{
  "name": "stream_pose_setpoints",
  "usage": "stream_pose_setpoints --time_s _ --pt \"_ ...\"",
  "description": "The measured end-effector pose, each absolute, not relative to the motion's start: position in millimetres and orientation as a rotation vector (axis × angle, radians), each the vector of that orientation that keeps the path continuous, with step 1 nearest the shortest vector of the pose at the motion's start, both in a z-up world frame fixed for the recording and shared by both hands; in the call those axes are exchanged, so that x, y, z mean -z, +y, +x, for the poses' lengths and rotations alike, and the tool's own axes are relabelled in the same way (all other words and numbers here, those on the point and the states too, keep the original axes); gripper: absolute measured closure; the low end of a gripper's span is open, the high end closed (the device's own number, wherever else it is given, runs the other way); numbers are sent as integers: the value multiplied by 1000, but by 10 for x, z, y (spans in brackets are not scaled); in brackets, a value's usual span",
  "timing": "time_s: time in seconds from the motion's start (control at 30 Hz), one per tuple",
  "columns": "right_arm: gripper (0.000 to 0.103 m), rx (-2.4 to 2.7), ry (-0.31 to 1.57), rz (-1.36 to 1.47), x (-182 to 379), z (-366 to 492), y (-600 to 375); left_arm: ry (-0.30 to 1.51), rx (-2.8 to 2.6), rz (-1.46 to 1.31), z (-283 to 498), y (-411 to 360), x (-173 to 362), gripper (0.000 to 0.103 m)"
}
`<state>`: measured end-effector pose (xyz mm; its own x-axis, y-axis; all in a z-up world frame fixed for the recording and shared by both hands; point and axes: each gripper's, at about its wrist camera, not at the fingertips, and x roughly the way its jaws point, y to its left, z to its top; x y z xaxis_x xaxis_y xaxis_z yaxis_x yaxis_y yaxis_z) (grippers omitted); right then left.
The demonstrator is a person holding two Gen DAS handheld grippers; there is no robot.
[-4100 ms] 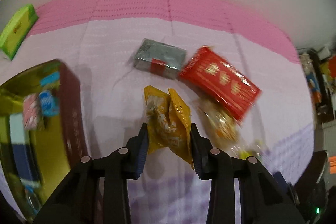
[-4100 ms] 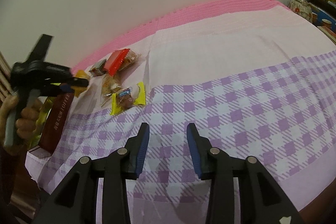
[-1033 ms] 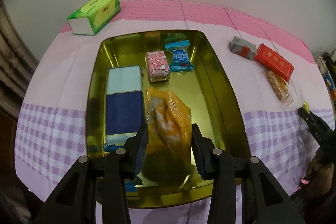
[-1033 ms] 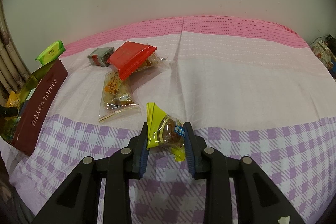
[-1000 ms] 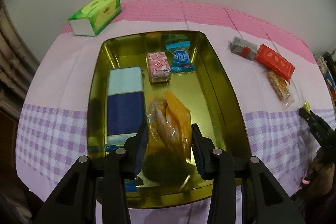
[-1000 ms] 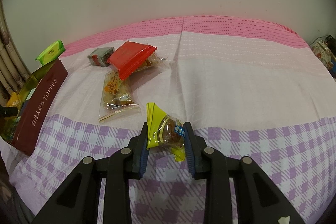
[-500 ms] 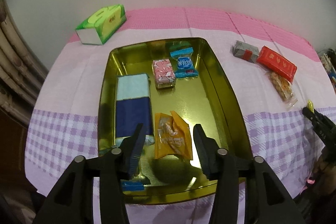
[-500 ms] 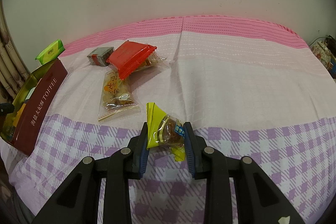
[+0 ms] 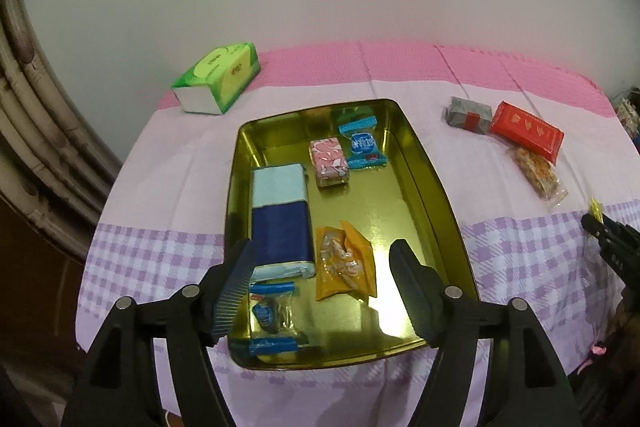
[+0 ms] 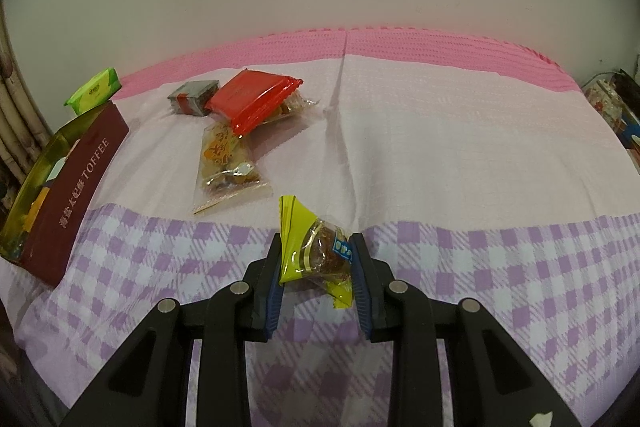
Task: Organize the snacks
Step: 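Carry the yellow-wrapped candy into the tray with the right gripper and release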
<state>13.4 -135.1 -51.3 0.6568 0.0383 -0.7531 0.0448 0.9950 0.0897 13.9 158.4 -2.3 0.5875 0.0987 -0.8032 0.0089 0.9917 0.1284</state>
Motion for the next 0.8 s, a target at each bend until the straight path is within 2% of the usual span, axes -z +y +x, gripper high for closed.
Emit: stream_pose_setpoints --time_s 0.23,0.8 --pt "75 -7 859 99 472 21 -1323 912 -74 152 66 1599 -55 27" --pt "75 -57 839 68 225 -222 -982 897 -74 172 53 1588 -79 26"
